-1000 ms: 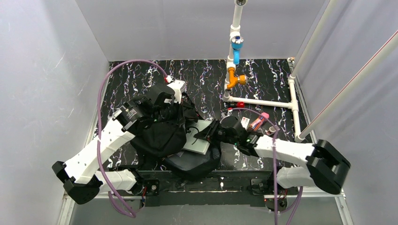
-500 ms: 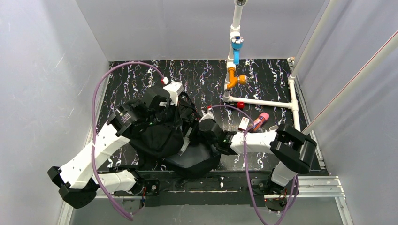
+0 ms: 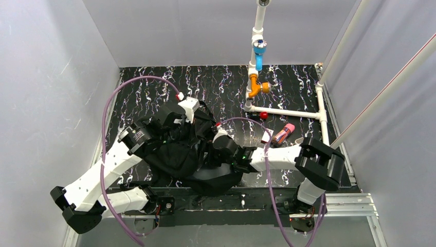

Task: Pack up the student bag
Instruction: Place the book in the student bag, then zip the student bag at the center of the board.

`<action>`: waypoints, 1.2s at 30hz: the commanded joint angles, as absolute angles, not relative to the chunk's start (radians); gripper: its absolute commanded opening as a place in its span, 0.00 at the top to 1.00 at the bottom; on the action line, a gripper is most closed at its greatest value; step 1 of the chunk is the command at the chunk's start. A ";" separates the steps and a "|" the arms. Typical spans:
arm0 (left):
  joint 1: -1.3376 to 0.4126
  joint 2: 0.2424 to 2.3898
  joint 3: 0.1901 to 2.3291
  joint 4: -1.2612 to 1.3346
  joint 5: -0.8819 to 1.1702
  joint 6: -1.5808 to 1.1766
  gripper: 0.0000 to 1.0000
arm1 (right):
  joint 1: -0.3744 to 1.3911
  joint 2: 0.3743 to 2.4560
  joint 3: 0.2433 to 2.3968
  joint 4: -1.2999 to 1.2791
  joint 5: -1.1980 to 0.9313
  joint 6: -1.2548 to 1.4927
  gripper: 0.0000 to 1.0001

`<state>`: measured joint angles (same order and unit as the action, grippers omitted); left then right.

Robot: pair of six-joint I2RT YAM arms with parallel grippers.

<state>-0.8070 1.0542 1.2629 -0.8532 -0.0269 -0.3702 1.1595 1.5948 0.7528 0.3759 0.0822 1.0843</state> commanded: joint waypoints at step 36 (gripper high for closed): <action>-0.464 1.115 0.664 -0.521 0.011 -0.624 1.00 | 0.870 1.323 0.834 -0.048 0.080 0.220 0.02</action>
<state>-0.5983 1.0389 0.6498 -0.4217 0.0368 -0.7387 0.8661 1.2797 0.7967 -0.1318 0.1276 0.3000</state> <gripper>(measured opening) 0.026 0.983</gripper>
